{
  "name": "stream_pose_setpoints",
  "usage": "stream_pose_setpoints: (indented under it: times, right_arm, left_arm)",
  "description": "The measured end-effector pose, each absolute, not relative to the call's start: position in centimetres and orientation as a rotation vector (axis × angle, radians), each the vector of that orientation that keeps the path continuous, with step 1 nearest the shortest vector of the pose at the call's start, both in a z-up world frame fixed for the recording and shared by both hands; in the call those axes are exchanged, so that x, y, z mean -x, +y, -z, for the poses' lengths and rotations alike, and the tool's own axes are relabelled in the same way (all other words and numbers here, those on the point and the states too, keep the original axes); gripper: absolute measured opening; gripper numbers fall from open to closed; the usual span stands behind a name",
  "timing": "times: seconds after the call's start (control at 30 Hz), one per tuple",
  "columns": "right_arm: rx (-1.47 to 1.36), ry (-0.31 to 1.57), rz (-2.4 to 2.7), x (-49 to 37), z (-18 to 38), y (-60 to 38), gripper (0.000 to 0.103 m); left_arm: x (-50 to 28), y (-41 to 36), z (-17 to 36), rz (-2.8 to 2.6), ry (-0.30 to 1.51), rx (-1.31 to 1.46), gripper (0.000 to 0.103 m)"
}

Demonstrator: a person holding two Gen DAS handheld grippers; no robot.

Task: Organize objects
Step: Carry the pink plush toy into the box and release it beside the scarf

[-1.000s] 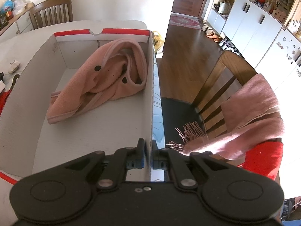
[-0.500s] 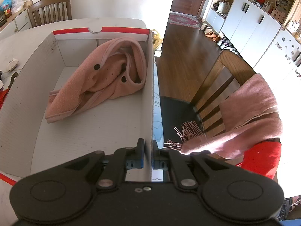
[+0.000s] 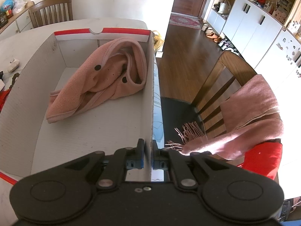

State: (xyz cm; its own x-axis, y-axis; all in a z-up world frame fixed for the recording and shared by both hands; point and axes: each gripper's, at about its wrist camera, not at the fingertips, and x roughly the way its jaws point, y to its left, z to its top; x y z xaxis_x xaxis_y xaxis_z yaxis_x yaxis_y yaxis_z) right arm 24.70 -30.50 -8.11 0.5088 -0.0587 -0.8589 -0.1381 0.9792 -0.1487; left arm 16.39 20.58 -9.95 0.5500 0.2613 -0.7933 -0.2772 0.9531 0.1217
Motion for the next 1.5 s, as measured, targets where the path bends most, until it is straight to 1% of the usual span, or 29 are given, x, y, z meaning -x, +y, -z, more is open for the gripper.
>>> stream_pose_setpoints:
  times: [0.17,0.4,0.63,0.8,1.13,1.3,1.5]
  right_arm:
    - [0.194,1.036,-0.051,-24.7,8.1,-30.6,0.005]
    - [0.183,1.035,-0.059,-24.7,8.0,-30.8,0.004]
    - [0.174,1.035,-0.071,-24.7,7.9,-30.9,0.003]
    - [0.165,1.034,-0.082,-24.6,8.0,-31.1,0.003]
    - [0.135,1.032,-0.099,-24.6,7.9,-31.6,0.002]
    - [0.119,1.033,-0.109,-24.6,8.0,-31.9,0.002]
    - [0.122,1.031,-0.119,-24.6,8.1,-31.9,0.003]
  left_arm:
    - [-15.5,19.5,7.4,-0.277,0.916,0.037,0.085]
    - [-15.1,15.7,3.4,-0.156,0.879,0.026,0.085]
    - [-16.2,10.4,0.3,0.010,0.839,0.004,0.085]
    - [-17.4,5.1,-1.0,0.168,0.820,-0.050,0.085]
    - [-19.6,-5.6,-1.5,0.431,0.790,-0.160,0.085]
    - [-21.2,-10.0,-0.2,0.508,0.822,-0.218,0.085]
    - [-22.7,-13.5,2.1,0.571,0.887,-0.264,0.085]
